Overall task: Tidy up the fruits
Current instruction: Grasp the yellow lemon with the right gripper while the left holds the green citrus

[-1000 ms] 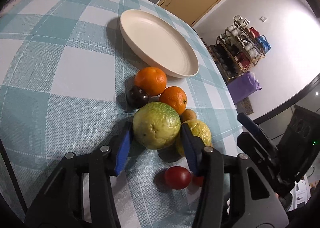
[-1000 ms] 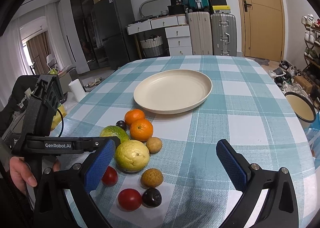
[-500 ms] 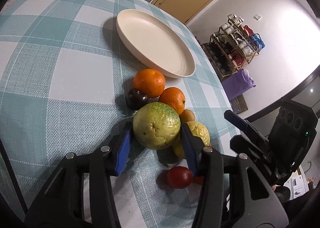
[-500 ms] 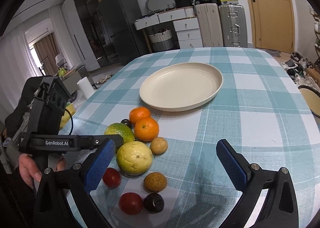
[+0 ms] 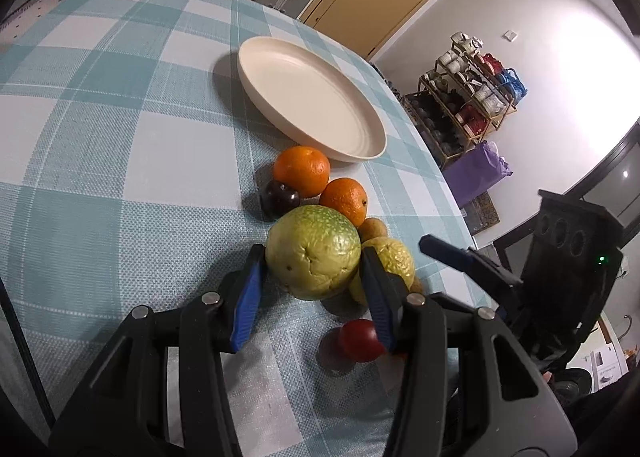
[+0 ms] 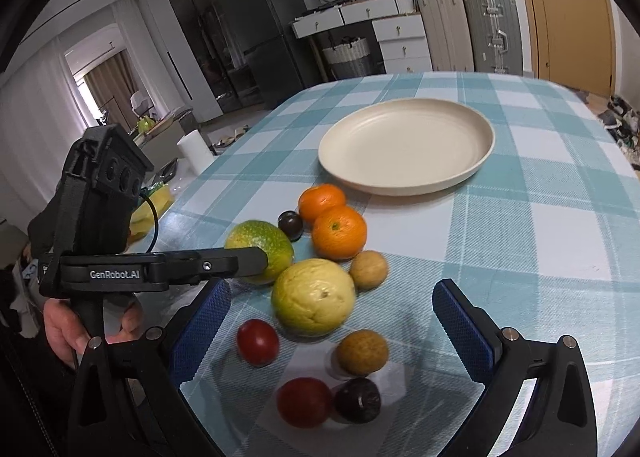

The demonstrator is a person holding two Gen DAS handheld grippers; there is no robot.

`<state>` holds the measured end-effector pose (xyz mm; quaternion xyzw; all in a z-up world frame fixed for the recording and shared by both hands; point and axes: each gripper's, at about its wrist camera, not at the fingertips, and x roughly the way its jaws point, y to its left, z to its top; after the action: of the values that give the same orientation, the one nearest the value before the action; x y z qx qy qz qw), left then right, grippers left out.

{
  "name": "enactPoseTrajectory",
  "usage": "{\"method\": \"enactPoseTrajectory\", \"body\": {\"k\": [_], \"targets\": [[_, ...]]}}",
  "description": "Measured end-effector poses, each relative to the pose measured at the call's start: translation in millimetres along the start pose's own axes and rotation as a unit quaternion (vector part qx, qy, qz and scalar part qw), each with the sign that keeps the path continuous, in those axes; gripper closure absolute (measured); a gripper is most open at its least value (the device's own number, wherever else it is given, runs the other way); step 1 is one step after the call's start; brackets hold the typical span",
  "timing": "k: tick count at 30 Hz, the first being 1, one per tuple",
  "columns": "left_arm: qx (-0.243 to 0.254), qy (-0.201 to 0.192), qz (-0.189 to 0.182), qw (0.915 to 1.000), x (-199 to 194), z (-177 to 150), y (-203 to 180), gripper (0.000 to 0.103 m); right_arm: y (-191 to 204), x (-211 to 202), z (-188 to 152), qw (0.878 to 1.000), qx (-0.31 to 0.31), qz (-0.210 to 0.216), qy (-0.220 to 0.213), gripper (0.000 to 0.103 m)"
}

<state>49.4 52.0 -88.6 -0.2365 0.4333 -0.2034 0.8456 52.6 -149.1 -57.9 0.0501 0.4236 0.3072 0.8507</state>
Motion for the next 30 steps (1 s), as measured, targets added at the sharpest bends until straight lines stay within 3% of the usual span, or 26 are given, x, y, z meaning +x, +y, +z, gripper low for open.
{"method": "enactPoseTrajectory", "body": {"k": [14,16,20,22,26,28,30], "targets": [[0.006,-0.02,-0.001,0.9998,-24.4,-3.7,-0.3,0.059,6.2,18.4,-1.8,0.999,0.025,0.007,0.028,0.002],[0.005,-0.021,-0.001,0.9998,-26.0,-4.3,-0.3,0.059,4.1,20.2,-1.9,0.999,0.034,0.013,0.031,0.01],[0.005,-0.02,0.001,0.9998,-26.5,-5.7,-1.2,0.059,-1.4,23.4,-3.1,0.998,0.052,0.019,0.036,0.015],[0.007,-0.019,0.001,0.9998,-26.6,-6.1,-1.9,0.059,-4.1,25.5,-3.5,0.997,0.058,0.022,0.04,0.025],[0.009,-0.018,0.001,0.9998,-26.4,-6.7,-4.0,0.059,-7.9,26.7,-3.6,0.997,0.066,0.023,0.042,0.032],[0.009,-0.017,0.002,0.9998,-26.6,-6.7,-4.2,0.059,-9.9,27.9,-3.2,0.996,0.072,0.032,0.046,0.05],[0.009,-0.02,0.002,0.9998,-27.4,-7.1,-4.3,0.059,-8.5,29.3,-3.0,0.996,0.069,0.032,0.05,0.052]]}}
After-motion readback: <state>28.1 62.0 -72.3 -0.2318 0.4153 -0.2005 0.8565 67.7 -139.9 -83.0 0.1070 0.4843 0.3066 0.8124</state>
